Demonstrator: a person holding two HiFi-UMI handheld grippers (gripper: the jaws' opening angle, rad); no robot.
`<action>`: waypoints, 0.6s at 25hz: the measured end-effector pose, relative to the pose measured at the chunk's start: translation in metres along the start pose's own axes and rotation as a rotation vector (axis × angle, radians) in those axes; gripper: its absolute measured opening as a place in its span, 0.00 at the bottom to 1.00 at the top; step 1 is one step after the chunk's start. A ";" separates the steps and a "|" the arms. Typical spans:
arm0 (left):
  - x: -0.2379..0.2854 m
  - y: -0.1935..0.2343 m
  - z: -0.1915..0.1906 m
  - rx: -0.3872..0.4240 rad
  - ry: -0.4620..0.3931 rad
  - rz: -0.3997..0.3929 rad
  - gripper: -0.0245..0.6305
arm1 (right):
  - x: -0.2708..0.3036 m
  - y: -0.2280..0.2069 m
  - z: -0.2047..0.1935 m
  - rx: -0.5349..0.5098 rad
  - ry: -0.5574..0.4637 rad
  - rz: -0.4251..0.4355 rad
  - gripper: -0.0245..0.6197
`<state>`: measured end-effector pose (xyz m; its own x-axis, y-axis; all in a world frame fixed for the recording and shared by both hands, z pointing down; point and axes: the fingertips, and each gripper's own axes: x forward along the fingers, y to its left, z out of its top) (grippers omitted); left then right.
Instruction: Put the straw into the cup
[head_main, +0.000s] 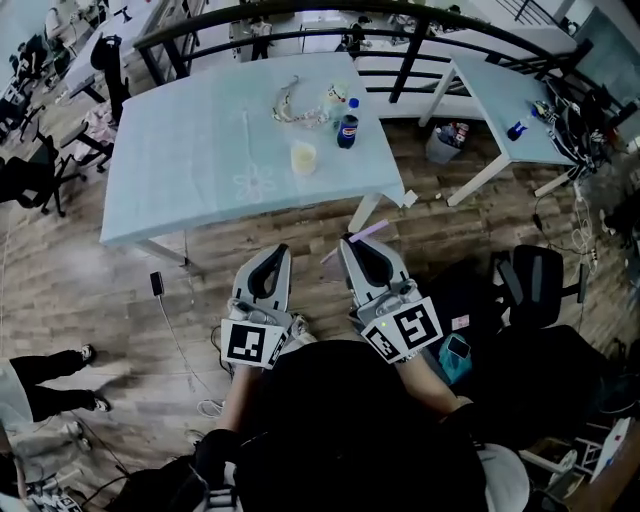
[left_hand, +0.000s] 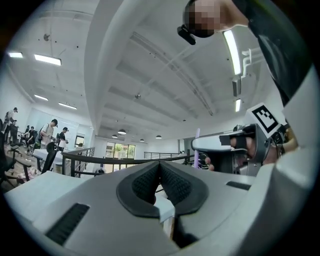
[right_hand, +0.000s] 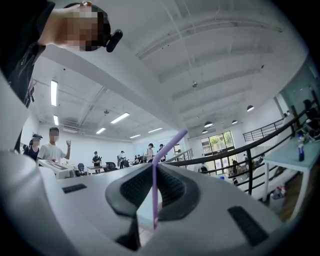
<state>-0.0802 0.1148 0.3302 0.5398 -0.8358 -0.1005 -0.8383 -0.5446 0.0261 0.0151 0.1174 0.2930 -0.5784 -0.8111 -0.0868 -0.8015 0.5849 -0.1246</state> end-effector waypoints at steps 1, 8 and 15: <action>0.003 0.009 0.000 0.000 -0.001 -0.004 0.06 | 0.010 0.001 -0.001 -0.001 0.000 -0.001 0.08; 0.026 0.048 -0.004 -0.013 0.000 -0.045 0.06 | 0.052 0.002 -0.007 -0.022 0.007 -0.018 0.08; 0.053 0.063 -0.016 -0.033 0.023 -0.072 0.06 | 0.077 -0.031 -0.004 -0.030 -0.008 -0.084 0.08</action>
<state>-0.1035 0.0352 0.3425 0.6009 -0.7953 -0.0803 -0.7942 -0.6054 0.0522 -0.0053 0.0371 0.2944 -0.5076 -0.8574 -0.0848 -0.8515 0.5143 -0.1025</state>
